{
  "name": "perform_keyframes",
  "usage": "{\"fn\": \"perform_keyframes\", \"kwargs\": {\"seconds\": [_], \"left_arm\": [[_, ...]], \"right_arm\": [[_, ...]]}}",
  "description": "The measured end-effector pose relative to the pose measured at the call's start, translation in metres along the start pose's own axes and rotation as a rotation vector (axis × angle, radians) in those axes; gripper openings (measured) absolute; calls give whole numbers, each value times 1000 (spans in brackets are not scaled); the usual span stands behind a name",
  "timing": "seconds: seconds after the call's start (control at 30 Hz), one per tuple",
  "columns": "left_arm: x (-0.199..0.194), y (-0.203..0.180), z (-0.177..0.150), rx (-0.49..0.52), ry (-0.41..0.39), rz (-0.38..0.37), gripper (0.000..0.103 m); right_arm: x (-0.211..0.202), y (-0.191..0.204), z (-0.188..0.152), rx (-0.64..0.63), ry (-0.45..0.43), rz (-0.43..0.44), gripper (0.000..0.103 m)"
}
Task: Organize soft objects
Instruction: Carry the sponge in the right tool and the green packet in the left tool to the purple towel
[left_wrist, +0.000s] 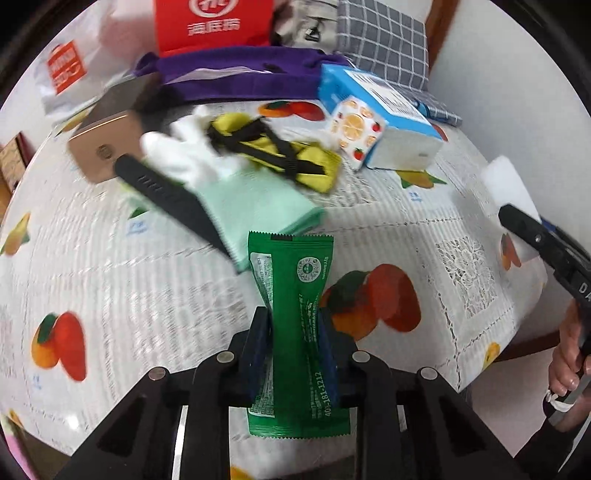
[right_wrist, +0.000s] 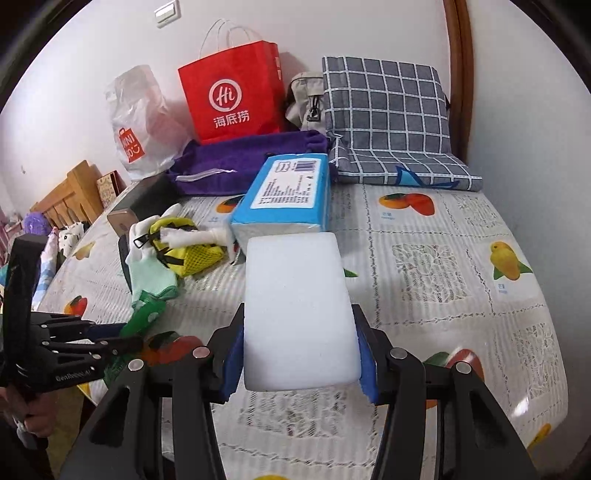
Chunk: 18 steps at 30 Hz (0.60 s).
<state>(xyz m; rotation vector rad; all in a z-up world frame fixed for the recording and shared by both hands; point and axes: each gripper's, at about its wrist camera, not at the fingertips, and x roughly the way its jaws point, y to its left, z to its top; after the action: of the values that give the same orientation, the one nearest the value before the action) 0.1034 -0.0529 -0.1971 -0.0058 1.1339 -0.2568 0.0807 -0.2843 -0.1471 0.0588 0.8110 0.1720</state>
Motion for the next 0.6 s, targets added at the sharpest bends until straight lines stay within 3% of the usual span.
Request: {"fn": "perform_keyframes", "kwargs": {"seconds": [0.33,0.6], "left_arm": [[-29,50,-18,-113,-43,34,24],[-59,68,-8,-152,-116,52,24]], "right_arm": [[-7,25,3,-3,13,22,51],[-25,32,15,4,-16,30,51]]}}
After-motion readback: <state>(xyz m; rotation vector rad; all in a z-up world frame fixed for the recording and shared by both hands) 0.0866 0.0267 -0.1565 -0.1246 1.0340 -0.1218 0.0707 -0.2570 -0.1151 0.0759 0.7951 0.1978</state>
